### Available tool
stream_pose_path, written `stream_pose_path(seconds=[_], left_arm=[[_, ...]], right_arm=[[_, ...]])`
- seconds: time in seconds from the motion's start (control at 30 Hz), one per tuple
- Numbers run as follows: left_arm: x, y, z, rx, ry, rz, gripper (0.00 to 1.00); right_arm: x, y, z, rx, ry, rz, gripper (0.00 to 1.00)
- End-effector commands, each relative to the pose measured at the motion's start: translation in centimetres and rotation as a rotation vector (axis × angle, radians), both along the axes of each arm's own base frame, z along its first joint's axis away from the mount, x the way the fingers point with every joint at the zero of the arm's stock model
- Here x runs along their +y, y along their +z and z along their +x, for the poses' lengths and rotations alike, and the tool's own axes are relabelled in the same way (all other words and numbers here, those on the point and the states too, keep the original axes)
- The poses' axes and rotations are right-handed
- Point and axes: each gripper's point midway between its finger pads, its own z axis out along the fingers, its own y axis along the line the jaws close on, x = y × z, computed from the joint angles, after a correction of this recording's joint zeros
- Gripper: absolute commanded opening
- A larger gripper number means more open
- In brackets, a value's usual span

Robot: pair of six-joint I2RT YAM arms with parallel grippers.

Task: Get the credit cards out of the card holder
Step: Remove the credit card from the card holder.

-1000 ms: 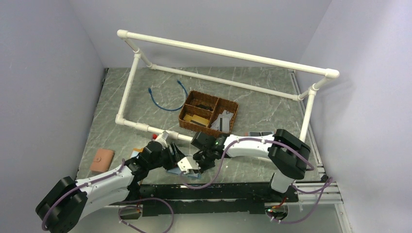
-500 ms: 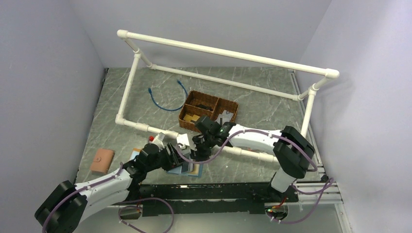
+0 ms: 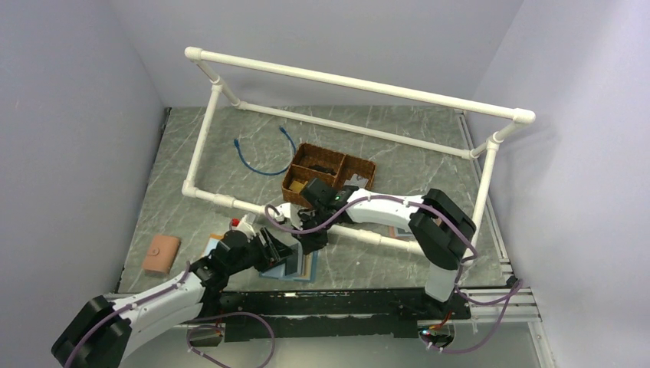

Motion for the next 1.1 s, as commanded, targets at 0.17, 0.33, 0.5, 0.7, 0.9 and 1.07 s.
stream_pose_path(seconds=[0.17, 0.33, 0.5, 0.7, 0.9, 1.07], left_arm=[[1.9, -1.8, -0.3, 0.048, 0.075, 0.078, 0.61], [2.4, -2.2, -0.4, 0.061, 0.079, 0.111, 0.60], [2.2, -1.8, -0.3, 0.051, 0.069, 0.108, 0.59], [1.9, -1.6, -0.4, 0.049, 0.049, 0.108, 0.59], [1.8, -1.6, -0.5, 0.043, 0.044, 0.098, 0.58], [1.6, -1.3, -0.5, 0.030, 0.040, 0.069, 0.55]], right_arm=[[0.0, 1.0, 3.9, -0.083, -0.153, -0.035, 0.20], [-0.3, 3.0, 2.8, -0.034, -0.075, 0.036, 0.36], [0.4, 3.4, 0.1, 0.133, -0.026, 0.090, 0.34], [0.9, 1.6, -0.2, 0.205, -0.097, 0.038, 0.35], [0.8, -0.5, 0.0, 0.241, -0.147, -0.028, 0.34], [0.7, -1.4, 0.0, 0.249, -0.162, -0.056, 0.29]])
